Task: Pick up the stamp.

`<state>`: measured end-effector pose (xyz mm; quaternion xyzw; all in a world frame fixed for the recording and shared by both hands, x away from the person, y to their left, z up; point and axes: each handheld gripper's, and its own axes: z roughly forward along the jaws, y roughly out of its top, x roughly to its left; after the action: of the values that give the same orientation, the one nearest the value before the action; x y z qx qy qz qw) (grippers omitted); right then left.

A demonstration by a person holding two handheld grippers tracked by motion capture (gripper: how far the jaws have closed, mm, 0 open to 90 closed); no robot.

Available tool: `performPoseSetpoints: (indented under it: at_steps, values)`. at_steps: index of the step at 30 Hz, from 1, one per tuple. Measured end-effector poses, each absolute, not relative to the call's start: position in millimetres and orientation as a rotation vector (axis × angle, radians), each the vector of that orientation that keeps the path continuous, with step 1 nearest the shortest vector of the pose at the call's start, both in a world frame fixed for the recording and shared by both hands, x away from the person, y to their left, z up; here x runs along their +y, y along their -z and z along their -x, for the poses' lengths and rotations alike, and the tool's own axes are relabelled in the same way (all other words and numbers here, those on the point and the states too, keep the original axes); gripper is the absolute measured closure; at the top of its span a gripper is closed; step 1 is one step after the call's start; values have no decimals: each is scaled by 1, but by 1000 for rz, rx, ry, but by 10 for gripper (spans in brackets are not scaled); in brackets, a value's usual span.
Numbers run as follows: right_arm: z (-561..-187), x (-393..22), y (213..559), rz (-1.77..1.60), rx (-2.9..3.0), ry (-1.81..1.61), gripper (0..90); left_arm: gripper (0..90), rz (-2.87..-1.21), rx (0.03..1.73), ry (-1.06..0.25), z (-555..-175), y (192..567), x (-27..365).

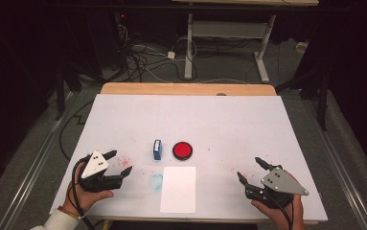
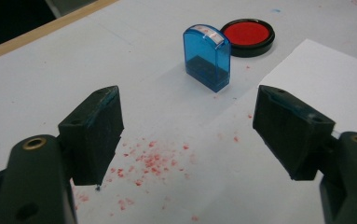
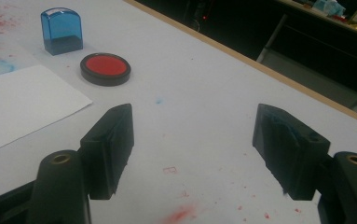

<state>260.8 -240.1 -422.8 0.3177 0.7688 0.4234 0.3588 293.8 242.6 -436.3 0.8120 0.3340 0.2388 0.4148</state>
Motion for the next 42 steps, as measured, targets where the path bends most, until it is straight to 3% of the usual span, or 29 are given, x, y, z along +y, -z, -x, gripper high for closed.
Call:
performPoseSetpoints:
  at_steps: [15,28,42]
  values:
    - [-265,-233,431,-802,2017,-1039,305,285,-2063,1051,-480,-329,422,182]
    - [-266,-231,435,-790,2044,-997,305,284,-2112,1108,-503,-361,430,136]
    - [-269,-228,439,-818,2083,-897,320,507,-2153,1190,-493,-382,450,126]
